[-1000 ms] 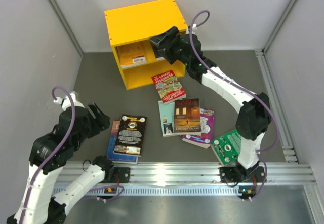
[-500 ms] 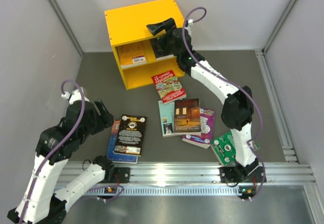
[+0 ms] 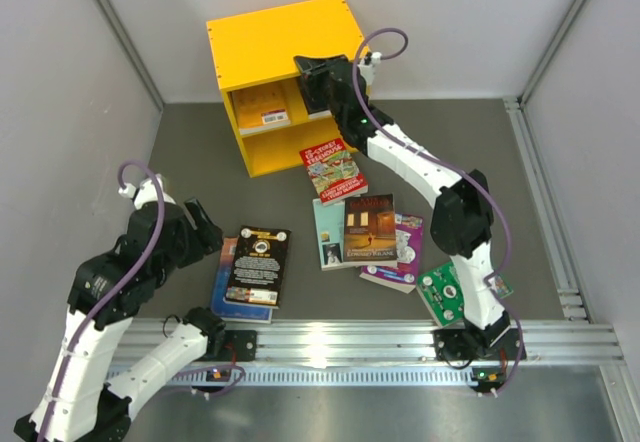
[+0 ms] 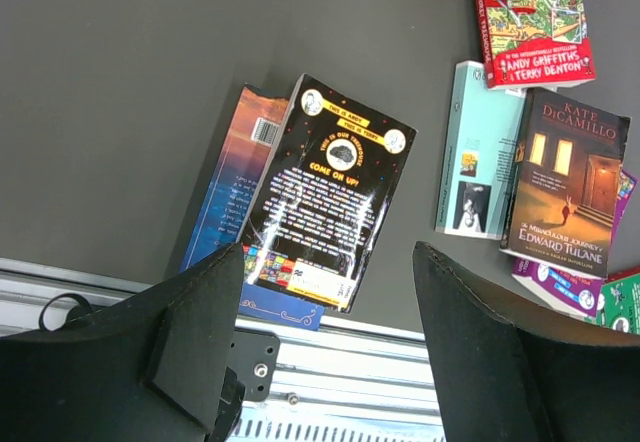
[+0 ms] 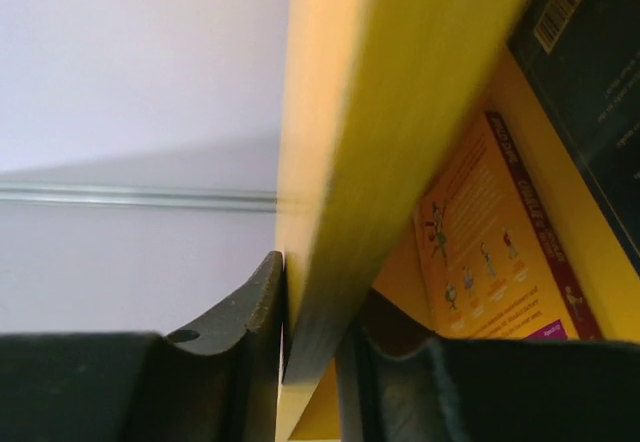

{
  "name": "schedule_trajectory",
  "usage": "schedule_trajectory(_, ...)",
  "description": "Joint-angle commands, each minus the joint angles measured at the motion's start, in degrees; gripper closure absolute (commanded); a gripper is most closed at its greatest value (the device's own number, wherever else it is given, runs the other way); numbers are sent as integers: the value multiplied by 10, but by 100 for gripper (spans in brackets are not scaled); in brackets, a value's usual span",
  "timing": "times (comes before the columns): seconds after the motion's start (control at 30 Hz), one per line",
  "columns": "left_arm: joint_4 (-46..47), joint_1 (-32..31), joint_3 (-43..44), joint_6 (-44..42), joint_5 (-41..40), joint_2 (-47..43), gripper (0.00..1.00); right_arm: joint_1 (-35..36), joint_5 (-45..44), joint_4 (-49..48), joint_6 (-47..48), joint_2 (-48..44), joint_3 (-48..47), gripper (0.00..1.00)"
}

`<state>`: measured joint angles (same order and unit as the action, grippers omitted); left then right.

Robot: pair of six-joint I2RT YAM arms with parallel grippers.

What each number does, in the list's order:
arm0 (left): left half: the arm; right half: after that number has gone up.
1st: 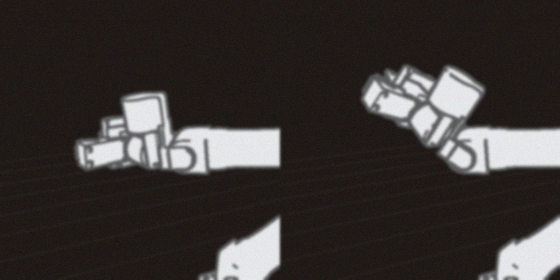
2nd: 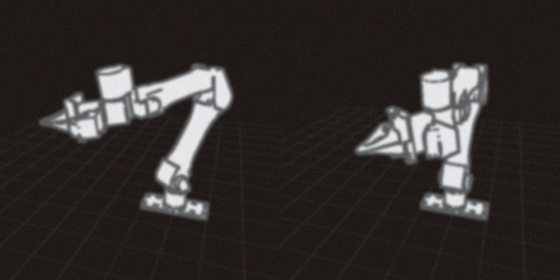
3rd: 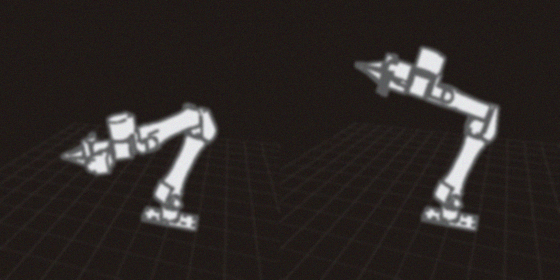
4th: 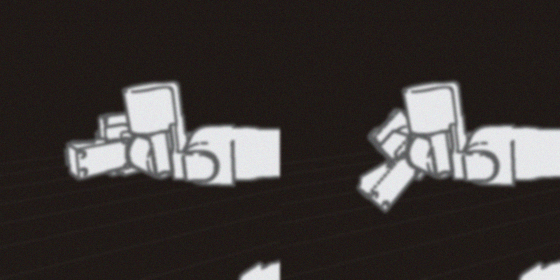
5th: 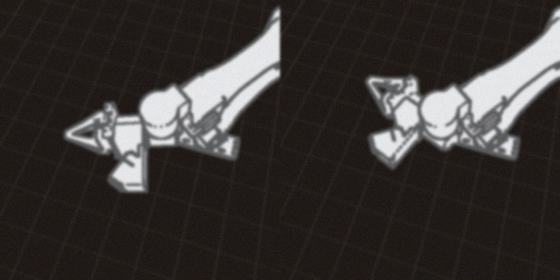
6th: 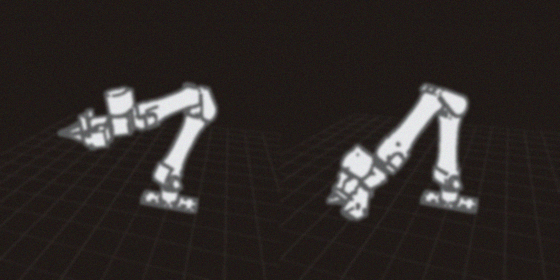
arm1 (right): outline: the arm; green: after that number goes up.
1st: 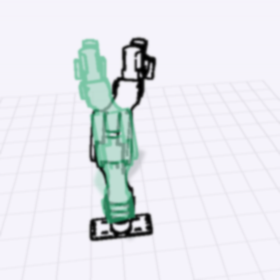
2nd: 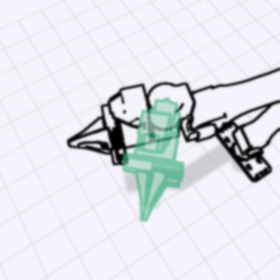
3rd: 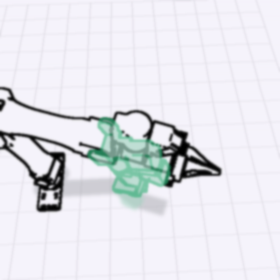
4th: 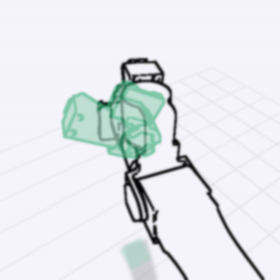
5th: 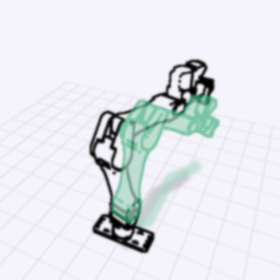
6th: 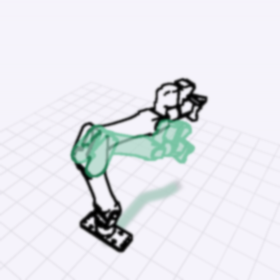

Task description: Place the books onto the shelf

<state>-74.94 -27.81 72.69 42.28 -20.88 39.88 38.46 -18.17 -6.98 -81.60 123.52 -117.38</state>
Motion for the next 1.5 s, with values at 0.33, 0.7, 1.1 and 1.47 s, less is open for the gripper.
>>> schedule_trajectory(0.33, 12, 1, -13, 4, 16, -24, 27, -14, -9, 63, 117, -140, 52, 100)
schedule_trajectory(0.7, 51, 1, -40, -3, 61, -24, 27, 7, -14, 176, 123, -311, 190, 100)
schedule_trajectory(1.1, 92, 1, -62, -13, 104, -16, 28, 98, -92, 340, 59, -448, 266, 100)
schedule_trajectory(1.47, 110, 1, -85, -16, 129, -22, 29, 100, -81, 349, 122, -482, 306, 33)
